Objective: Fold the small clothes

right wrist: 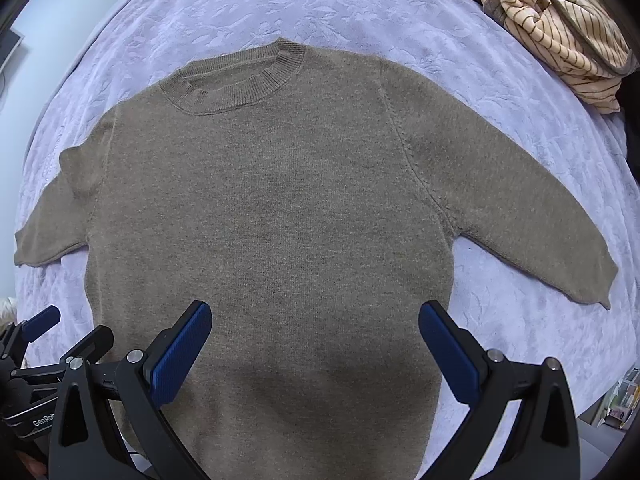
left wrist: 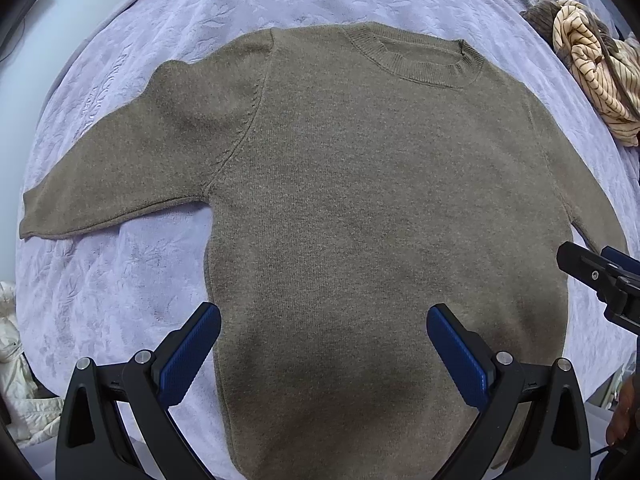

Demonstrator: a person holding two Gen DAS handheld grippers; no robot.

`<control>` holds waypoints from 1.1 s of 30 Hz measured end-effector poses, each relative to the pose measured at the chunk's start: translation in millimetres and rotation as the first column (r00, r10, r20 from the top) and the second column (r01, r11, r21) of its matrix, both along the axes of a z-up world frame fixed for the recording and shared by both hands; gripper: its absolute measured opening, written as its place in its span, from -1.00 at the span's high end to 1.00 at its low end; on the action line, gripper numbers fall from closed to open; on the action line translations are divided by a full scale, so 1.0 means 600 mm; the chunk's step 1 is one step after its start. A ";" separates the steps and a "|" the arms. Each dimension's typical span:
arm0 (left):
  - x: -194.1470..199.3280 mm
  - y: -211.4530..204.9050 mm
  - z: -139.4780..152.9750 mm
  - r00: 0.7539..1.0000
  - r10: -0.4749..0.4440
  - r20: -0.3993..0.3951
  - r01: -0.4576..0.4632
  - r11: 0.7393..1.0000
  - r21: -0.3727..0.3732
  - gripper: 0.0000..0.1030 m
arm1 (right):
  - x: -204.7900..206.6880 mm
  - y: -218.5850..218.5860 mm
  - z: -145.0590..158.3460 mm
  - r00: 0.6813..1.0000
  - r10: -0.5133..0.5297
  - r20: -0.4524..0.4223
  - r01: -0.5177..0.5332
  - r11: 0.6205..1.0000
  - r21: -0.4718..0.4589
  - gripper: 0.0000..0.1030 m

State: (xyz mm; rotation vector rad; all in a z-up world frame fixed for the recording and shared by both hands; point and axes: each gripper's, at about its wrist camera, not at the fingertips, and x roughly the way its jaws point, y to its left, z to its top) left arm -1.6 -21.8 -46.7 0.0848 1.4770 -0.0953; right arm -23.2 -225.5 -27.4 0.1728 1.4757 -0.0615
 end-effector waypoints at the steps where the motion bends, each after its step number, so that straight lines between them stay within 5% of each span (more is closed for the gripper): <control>1: 0.000 0.001 -0.002 1.000 0.000 0.000 0.000 1.000 -0.002 -1.00 | 0.000 0.001 -0.001 1.000 -0.001 0.000 0.001 1.000 -0.001 -1.00; 16: -0.001 0.042 -0.034 0.999 0.046 -0.012 -0.048 0.987 -0.156 -1.00 | -0.009 0.042 -0.017 1.000 -0.004 -0.012 0.003 1.000 -0.023 -1.00; 23: 0.015 0.161 -0.040 0.982 0.187 0.011 -0.177 0.946 -0.271 -1.00 | -0.006 0.109 -0.006 0.998 0.056 0.023 -0.057 0.998 0.025 -1.00; 27: 0.031 0.280 -0.051 0.947 0.320 0.039 -0.287 0.891 -0.351 -1.00 | -0.003 0.168 -0.001 0.992 0.115 0.043 -0.117 0.992 0.053 -1.00; 33: 0.033 0.483 -0.099 0.818 0.572 0.053 -0.488 0.741 -0.461 -1.00 | -0.001 0.258 -0.005 0.978 0.200 0.060 -0.204 0.975 0.089 -1.00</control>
